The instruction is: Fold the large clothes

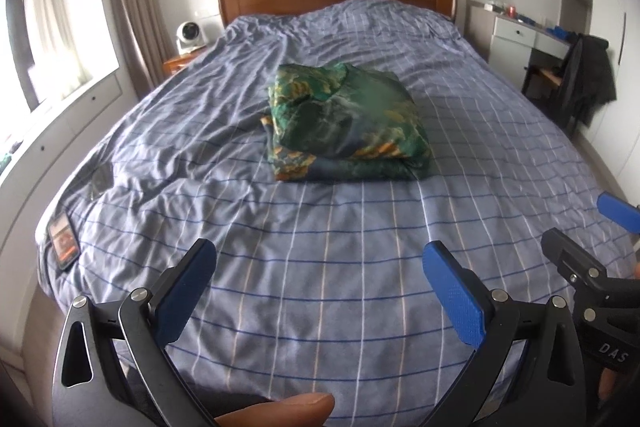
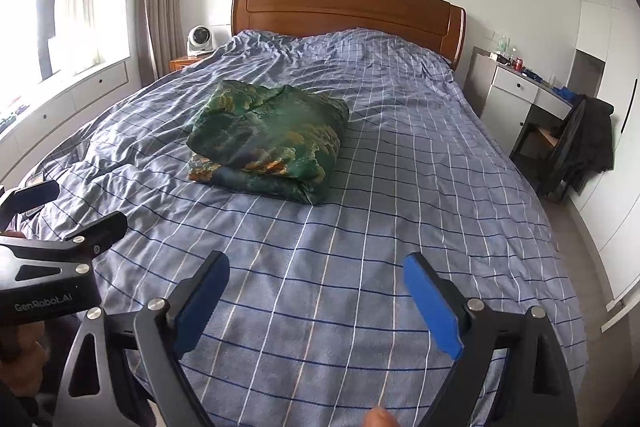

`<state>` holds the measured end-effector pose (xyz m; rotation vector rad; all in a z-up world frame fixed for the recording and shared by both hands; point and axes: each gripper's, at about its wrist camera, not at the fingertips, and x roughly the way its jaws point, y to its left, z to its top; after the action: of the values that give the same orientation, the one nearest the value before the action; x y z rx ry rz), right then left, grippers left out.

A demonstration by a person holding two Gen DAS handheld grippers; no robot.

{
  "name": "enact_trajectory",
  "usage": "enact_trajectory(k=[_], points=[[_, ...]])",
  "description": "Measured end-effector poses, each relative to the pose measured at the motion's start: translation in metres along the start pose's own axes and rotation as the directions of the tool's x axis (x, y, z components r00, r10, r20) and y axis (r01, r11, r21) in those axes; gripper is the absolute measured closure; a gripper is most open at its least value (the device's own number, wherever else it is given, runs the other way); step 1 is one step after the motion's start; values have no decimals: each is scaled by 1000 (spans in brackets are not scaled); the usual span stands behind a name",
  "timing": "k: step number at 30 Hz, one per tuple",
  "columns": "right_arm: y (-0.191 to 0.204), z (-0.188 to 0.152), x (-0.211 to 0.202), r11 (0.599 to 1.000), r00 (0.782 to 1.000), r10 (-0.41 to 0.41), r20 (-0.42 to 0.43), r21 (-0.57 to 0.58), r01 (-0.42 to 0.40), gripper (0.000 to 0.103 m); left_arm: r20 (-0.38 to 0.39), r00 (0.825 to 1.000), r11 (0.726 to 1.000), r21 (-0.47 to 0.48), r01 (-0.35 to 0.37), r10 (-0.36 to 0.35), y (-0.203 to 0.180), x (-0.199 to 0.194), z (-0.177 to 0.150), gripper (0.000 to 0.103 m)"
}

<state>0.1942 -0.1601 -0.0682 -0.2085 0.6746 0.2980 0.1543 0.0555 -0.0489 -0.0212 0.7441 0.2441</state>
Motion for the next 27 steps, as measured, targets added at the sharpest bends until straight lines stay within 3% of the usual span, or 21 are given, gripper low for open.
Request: enact_trajectory(k=[19, 27], points=[[0, 8, -19, 1000, 1000, -26, 2, 9, 26, 12, 18, 1000, 999, 31, -25, 25, -4, -13, 3, 0], [1, 9, -20, 999, 999, -33, 3, -1, 33, 12, 7, 1000, 1000, 6, 5, -5, -2, -13, 3, 0]])
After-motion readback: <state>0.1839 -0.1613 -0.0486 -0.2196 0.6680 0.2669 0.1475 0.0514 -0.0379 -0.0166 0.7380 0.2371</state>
